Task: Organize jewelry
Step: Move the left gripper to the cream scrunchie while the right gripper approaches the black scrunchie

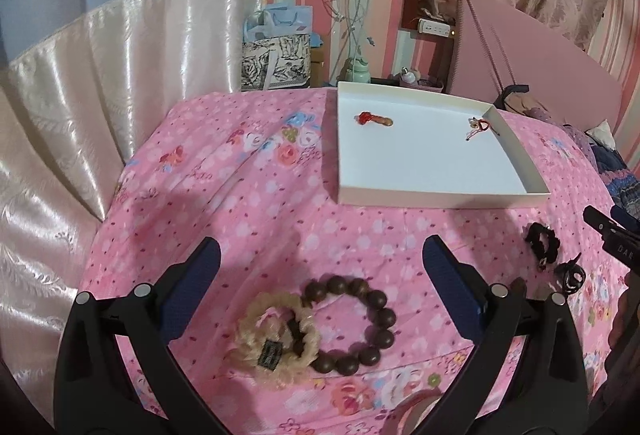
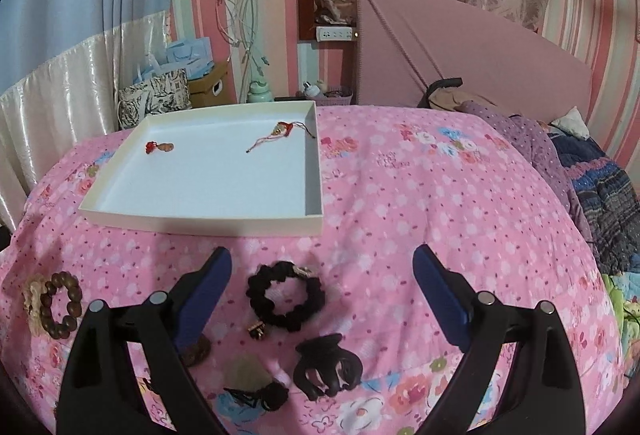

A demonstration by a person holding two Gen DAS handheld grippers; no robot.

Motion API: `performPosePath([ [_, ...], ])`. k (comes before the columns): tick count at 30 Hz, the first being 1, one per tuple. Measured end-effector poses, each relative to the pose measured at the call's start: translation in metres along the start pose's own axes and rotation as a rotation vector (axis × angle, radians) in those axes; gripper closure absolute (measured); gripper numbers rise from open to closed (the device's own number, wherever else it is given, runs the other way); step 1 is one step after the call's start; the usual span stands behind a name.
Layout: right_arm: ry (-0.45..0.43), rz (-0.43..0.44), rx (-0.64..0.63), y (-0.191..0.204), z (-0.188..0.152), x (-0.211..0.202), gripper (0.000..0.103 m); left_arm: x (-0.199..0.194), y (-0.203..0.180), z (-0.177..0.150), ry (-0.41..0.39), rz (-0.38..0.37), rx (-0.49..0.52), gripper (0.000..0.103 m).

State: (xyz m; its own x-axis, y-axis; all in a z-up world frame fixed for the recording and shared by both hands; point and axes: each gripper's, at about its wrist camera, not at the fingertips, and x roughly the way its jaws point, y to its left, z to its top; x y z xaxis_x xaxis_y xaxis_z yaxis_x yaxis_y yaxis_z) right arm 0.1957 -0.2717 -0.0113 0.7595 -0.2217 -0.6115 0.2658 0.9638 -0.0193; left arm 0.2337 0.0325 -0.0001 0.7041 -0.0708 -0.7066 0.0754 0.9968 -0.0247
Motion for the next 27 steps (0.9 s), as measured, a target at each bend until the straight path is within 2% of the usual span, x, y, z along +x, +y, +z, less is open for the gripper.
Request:
performPosePath([
  [10, 0.034, -0.003, 0.008, -0.005, -0.01, 0.016, 0.011, 0.01, 0.022, -0.026, 0.025, 0.04, -0.021, 0.003],
  [21, 0.075, -0.014, -0.015, 0.0, -0.016, 0.035, 0.012, 0.027, 0.038, -0.039, 0.052, 0.037, -0.018, 0.005],
  [27, 0.104, -0.022, -0.018, 0.002, -0.017, 0.045, 0.012, 0.034, 0.035, -0.042, 0.07, 0.022, -0.001, 0.009],
])
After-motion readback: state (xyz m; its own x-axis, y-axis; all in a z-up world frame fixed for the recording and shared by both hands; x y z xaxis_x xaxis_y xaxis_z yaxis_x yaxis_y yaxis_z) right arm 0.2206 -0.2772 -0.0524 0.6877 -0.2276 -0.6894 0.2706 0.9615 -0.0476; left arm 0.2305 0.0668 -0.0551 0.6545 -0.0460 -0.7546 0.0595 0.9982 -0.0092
